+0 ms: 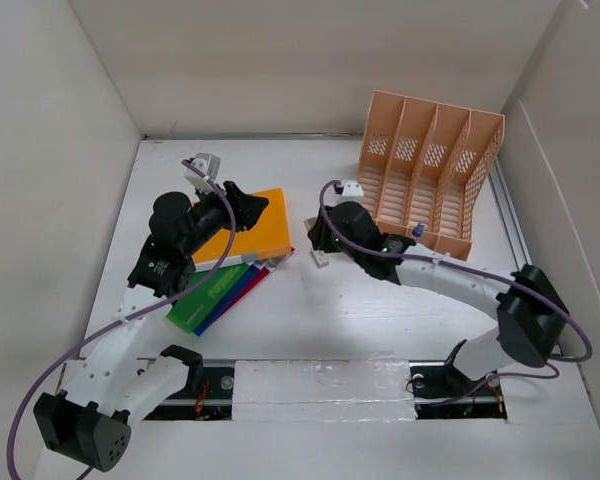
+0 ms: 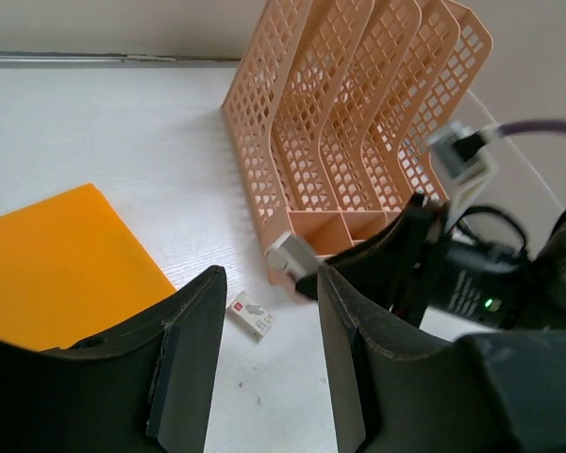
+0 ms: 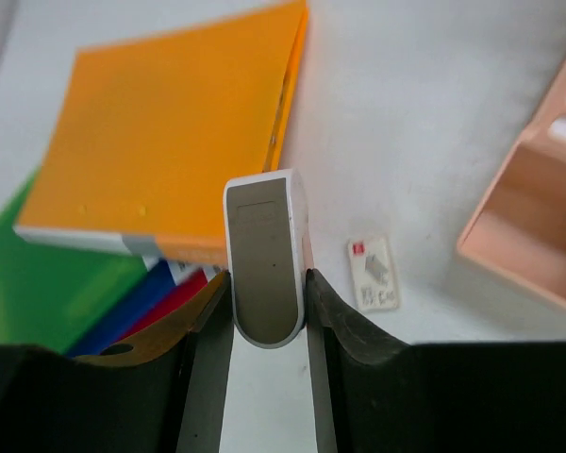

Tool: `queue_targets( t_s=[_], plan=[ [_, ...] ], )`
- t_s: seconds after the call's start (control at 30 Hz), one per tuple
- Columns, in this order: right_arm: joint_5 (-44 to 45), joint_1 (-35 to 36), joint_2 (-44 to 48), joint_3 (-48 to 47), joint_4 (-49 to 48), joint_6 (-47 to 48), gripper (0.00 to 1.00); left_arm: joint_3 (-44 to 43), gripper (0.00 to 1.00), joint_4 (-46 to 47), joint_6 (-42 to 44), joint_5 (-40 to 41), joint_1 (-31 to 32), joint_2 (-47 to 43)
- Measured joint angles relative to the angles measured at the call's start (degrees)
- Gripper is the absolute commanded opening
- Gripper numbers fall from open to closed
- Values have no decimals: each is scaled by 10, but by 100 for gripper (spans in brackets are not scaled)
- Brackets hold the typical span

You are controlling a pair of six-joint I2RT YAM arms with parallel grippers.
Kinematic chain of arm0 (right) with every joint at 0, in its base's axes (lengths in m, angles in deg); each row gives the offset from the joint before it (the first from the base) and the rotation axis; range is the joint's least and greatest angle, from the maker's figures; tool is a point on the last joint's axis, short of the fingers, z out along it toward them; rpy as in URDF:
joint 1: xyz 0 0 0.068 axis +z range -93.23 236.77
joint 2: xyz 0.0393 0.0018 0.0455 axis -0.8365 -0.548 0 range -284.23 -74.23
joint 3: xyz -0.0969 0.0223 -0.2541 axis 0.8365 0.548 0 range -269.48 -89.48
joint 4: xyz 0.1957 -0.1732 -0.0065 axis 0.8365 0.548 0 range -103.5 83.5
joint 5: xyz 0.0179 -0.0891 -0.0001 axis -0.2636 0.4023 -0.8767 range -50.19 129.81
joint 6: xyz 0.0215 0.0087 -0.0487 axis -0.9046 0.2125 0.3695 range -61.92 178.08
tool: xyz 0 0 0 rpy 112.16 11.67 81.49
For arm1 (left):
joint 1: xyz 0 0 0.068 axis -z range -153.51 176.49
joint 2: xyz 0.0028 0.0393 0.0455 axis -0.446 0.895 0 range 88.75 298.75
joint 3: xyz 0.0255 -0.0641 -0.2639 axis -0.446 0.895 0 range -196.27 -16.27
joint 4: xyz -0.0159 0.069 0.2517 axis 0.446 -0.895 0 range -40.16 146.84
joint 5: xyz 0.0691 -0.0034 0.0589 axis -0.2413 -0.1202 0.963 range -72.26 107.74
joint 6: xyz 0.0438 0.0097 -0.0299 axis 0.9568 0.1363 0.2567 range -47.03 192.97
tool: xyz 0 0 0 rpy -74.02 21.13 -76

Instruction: Organize the desk

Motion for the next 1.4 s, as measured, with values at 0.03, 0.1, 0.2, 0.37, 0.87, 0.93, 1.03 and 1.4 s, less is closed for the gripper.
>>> queue_targets(
  t_s=[0.03, 0.1, 0.2, 0.37, 0.87, 0.93, 1.03, 1.4],
  plan=[
    [6, -6, 16, 0, -7, 0, 18, 0, 40, 0, 0, -1, 0, 0],
    [19, -27, 38, -1, -11, 0, 18, 0, 39, 0, 0, -2, 0, 0],
    [44, -63, 45, -1, -6, 0, 18, 0, 40, 0, 0, -3, 0, 0],
    [82, -105, 41, -1, 41, 0, 19, 0, 40, 0, 0, -5, 0, 0],
    [90, -127, 32, 10, 89, -4, 24, 0, 40, 0, 0, -14, 0, -11],
    [90, -127, 32, 16, 90, -4, 26, 0, 40, 0, 0, -14, 0, -12],
    [86, -126, 31, 21, 96, -3, 27, 0, 40, 0, 0, -16, 0, -12],
    [79, -120, 25, 22, 97, 5, 37, 0, 40, 0, 0, -16, 0, -13]
  ],
)
